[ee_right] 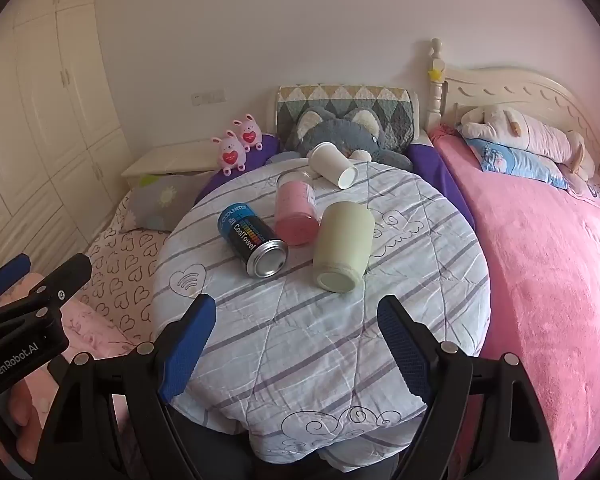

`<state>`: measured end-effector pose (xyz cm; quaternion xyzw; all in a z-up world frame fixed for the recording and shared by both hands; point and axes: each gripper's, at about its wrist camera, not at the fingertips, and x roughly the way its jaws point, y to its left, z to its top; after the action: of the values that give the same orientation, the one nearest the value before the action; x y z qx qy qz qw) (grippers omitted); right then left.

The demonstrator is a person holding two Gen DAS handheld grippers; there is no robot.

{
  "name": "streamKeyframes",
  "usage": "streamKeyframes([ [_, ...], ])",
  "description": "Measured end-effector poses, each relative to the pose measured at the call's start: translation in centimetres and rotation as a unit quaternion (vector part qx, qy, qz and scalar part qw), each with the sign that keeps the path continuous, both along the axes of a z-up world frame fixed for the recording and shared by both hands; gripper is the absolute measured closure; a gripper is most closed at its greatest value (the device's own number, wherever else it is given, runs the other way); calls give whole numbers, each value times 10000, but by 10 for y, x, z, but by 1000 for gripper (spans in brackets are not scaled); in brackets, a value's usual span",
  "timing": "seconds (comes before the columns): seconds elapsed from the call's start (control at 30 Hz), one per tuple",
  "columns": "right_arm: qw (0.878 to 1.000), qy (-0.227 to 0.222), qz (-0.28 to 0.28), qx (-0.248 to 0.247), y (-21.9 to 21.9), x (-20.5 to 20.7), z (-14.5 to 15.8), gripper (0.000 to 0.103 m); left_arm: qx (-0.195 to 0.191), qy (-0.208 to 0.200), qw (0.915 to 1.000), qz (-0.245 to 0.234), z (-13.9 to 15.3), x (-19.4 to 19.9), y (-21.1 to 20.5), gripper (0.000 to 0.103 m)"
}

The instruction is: Flip cup upright

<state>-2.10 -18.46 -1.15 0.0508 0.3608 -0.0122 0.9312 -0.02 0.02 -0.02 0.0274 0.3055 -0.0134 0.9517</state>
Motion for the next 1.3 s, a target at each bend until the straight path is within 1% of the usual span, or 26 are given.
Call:
streamKeyframes([
  [0.17, 10000, -6, -1, 3, -4, -2, 2, 19, 34, -6, 10000, -2, 0, 0, 0, 0],
  [0.2, 10000, 52, 28, 12, -1, 3, -3, 19, 44, -6, 10000, -8, 0, 1, 0, 0],
  [0.33, 10000, 69, 15, -15, 0, 3, -4, 19, 62, -6, 10000, 8, -4, 4, 0, 0],
  [0.4, 10000, 65, 28, -18, 0, 3, -4, 19, 71, 2, 10000, 23, 0, 4, 3, 0],
  [0.43, 10000, 64, 36, -19, 1, 2, -5, 19, 116, 8, 9999, 43, 0, 3, -2, 0],
  [0.77, 9997, 122, 188, -1, 2, 12, -4, 19, 125, 24, 9998, 121, 2, 5, 5, 0],
  [1.3, 9997, 123, 207, -13, 2, 15, -2, 19, 141, 38, 9998, 127, 0, 7, 3, 0],
])
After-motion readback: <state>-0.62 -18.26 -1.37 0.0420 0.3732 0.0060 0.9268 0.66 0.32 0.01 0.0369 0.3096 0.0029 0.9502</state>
